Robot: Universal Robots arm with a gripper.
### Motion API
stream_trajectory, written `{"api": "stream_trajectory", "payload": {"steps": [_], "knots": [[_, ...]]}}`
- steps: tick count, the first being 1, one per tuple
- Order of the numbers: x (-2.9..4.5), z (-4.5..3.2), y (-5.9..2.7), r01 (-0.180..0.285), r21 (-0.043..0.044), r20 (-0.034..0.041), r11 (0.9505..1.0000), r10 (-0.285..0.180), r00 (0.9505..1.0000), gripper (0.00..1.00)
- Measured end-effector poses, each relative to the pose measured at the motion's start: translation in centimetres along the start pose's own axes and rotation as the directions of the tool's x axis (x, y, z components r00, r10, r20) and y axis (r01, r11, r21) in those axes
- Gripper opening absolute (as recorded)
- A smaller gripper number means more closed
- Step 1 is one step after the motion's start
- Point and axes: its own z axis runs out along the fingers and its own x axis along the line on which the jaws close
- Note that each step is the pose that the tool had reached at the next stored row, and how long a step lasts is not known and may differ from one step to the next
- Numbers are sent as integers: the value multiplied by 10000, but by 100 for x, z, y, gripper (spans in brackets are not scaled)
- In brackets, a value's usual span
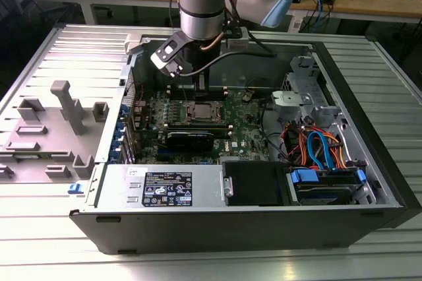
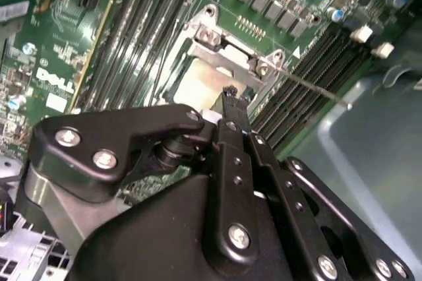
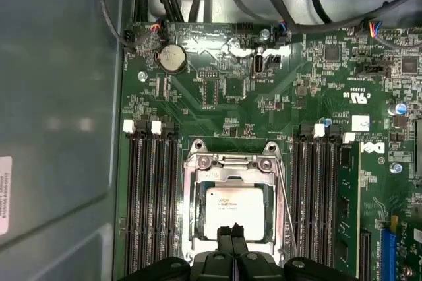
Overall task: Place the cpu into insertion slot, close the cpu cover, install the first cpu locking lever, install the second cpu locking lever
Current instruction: 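Close the cpu cover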
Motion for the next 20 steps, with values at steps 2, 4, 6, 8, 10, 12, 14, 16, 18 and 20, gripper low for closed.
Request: {"api": "stream_trajectory", "payload": {"steps": [2,4,6,8,10,12,14,16,18,20], "knots": [[-2,43,-18,21,0,0,10000,-21,10000,11],[-5,77,-48,60,1,-1,10000,-60,10000,11],[-10,118,-73,125,2,-2,9999,-125,9999,11],[-17,158,-91,239,3,-5,9997,-239,9997,11],[-23,189,-102,339,6,-6,9994,-339,9994,11],[-24,216,-114,393,7,-8,9992,-393,9992,11],[-25,235,-120,418,7,-8,9991,-418,9991,11],[-27,255,-127,437,8,-9,9990,-437,9990,11],[-30,282,-129,454,8,-9,9990,-454,9990,11],[-30,291,-130,456,10,-7,9990,-456,9990,11]]}}
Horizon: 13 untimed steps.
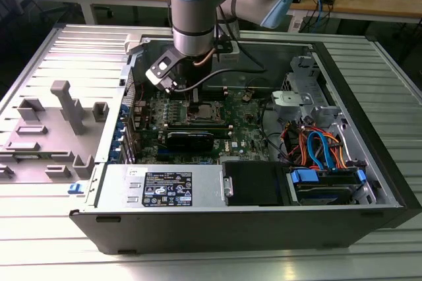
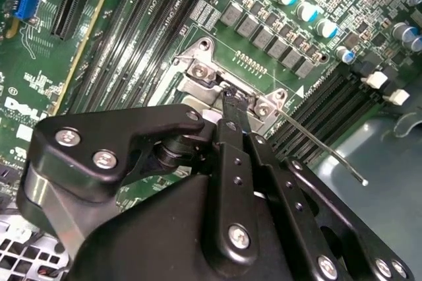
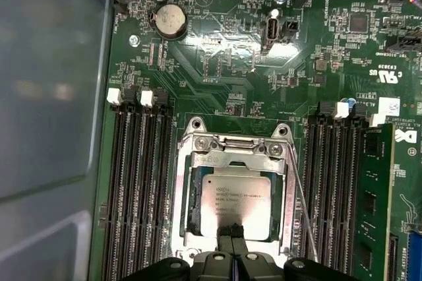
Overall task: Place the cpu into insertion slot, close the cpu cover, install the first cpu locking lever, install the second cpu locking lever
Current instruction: 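Close the cpu cover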
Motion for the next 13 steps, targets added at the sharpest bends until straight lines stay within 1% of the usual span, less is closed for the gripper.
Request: {"api": "stream_trajectory", "payload": {"steps": [2,4,5,6,7,11,12,13], "knots": [[0,-3,-3,-2,-5,1,10000,2,10000,11],[1,-37,-2,1,-22,0,10000,-1,10000,11],[2,-82,-1,0,-38,1,10000,0,10000,11],[3,-98,-1,1,-46,2,10000,-1,10000,11],[3,-98,0,1,-50,0,10000,-1,10000,11],[-12,-84,173,0,-49,2,10000,0,10000,11],[-14,-82,197,1,-49,1,10000,-1,10000,11],[-14,-82,197,0,-49,2,10000,0,10000,11]]}}
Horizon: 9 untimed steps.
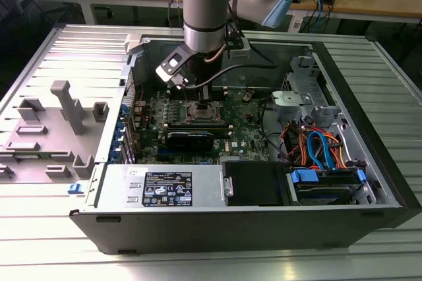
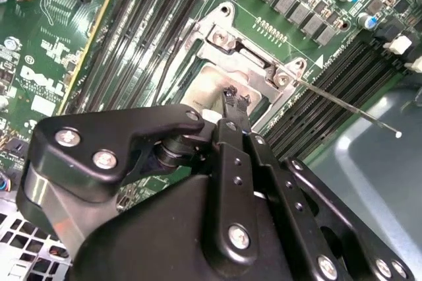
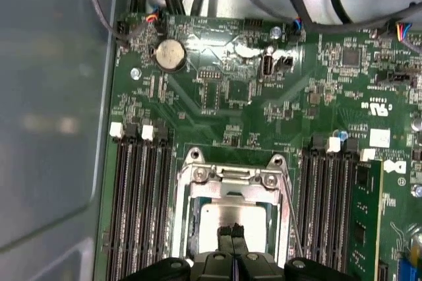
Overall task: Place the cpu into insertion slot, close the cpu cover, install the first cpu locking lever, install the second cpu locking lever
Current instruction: 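Close the cpu cover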
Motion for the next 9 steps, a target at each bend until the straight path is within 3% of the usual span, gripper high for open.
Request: {"api": "stream_trajectory", "payload": {"steps": [9], "knots": [[0,0,2,1,0,0,10000,-1,10000,11]]}}
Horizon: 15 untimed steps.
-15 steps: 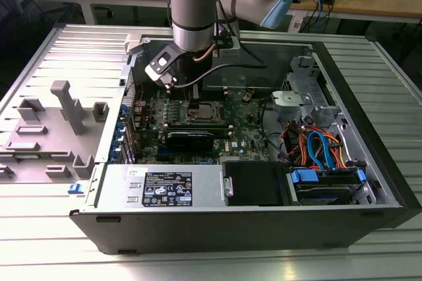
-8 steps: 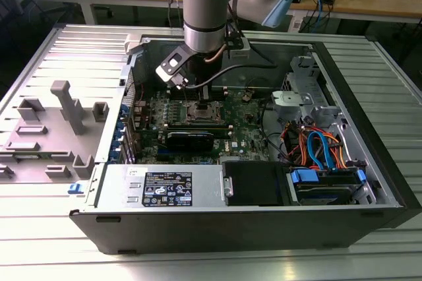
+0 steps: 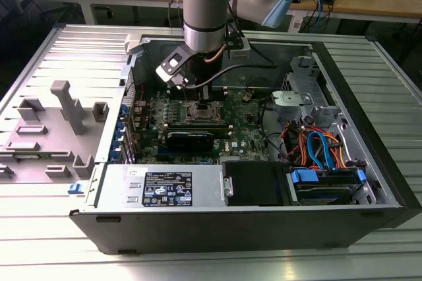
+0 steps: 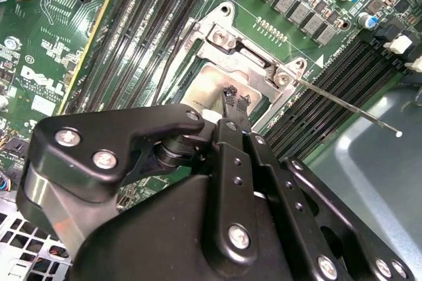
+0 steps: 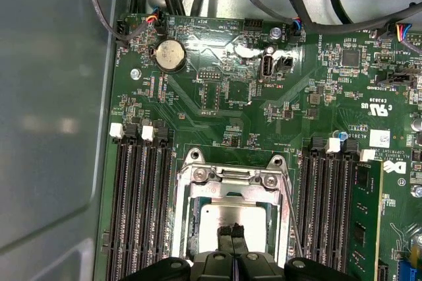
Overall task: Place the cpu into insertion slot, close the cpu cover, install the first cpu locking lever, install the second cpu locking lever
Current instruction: 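Install the first cpu locking lever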
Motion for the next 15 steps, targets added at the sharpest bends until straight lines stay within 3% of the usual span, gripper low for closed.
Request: {"api": "stream_trajectory", "payload": {"steps": [6,12,15], "knots": [[0,-7,1,-1,0,1,10000,1,10000,11],[2,-92,3,-2,0,0,10000,2,10000,11],[1,-100,3,-3,0,0,10000,3,10000,11]]}}
